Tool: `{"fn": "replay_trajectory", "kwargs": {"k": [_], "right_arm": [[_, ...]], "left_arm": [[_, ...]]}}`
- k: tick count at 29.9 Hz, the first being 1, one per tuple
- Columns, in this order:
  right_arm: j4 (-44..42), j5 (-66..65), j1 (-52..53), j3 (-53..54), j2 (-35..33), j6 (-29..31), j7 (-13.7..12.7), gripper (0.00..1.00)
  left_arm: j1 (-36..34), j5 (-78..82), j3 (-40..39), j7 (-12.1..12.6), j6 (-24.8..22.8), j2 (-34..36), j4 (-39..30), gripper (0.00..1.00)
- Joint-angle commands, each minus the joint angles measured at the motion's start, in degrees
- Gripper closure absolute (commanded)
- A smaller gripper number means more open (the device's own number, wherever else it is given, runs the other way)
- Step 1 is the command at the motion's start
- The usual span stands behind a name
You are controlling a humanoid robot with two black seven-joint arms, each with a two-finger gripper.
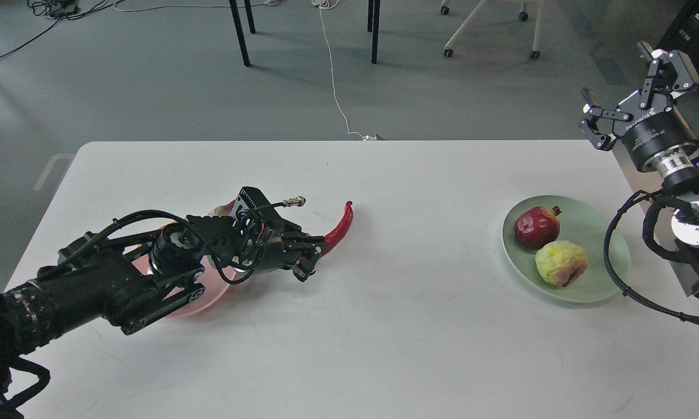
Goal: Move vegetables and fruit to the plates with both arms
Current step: 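Reach the left gripper to the red chili pepper and grasp it, then lower the chili pepper onto the pink plate beside the eggplant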
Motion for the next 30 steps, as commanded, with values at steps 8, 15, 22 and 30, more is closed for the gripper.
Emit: {"fn": "replay_trajectory", "kwargs": {"k": [8,15,22,30], "right_arm": [[0.05,0.0,0.07,-0.03,-0.18,-0.13,0.0,0.01],[-0.13,-0.09,0.16,-0.12,0.0,-0.13,0.0,0.01],[-0.3,-0.09,0.16,-0.29,0.09,-0.22,0.0,0.01],[-0.13,-0.09,0.77,-0.55,0.88,-0.22,0.0,0.01]], "left_arm": [[-0.14,-4.88,-1.03,-0.12,2.77,5.18,-4.52,0.97],[-0.41,-6.46,-2.96,-0.12,2.68,21.26,-20.69,0.97],[2.04,-7.78,-1.91,-1.79,2.86,40.34,-32.91,0.97],[4.86,-7.87,-2.7,-1.97,3.56,44.82,-34.69,0.96]]}}
